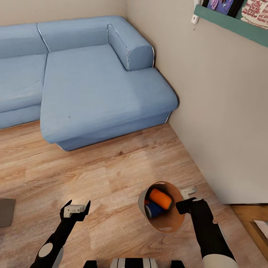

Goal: Put the three can of soda from the living room inside the tash can in the kitchen.

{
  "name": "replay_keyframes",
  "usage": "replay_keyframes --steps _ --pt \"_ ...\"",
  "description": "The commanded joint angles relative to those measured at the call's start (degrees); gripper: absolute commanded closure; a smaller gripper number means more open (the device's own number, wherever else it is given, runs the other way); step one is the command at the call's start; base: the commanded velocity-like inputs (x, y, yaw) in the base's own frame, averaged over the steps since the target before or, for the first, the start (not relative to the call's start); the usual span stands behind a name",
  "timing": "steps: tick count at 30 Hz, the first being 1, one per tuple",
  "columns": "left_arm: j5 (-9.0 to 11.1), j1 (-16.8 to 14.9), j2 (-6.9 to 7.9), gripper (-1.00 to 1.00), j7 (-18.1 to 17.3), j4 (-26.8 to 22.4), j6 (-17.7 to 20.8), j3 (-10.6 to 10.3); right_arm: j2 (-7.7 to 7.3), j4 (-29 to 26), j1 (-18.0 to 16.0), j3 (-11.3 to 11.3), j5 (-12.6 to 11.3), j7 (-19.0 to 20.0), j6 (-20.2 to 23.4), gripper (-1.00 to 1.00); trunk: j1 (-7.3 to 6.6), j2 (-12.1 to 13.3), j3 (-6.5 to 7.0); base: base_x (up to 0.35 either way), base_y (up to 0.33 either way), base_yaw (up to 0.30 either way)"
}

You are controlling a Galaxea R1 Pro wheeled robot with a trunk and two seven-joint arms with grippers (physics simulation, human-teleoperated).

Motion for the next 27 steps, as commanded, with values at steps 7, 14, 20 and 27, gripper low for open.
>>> replay_keyframes --steps 7,14,20,27 --pt "0.0 0.0 0.01 -1.0 -0.03 0.21 -0.2 -0.02 0.0 0.01 -0.01 0.07 -0.84 0.03 0.24 1.0 1.54 -2.82 -1.26 0.0 0.0 0.0" --pt "0.14 0.0 0.03 -1.0 -0.03 1.22 -0.29 -0.04 0.0 0.06 -0.01 0.07 -0.84 0.03 0.25 1.0 3.08 -5.63 -2.52 0.0 0.0 0.0" --pt "0.26 0.0 0.04 -1.0 -0.03 1.31 -0.32 -0.04 0.0 0.1 -0.04 0.0 -0.86 0.03 1.18 1.0 3.96 -7.23 -3.23 0.0 0.0 0.0" --pt "0.28 0.0 0.05 -1.0 -0.03 1.32 -0.87 -0.04 0.0 0.21 -0.1 0.06 -0.77 0.05 5.64 1.0 3.96 -7.23 -3.23 0.0 0.0 0.0"
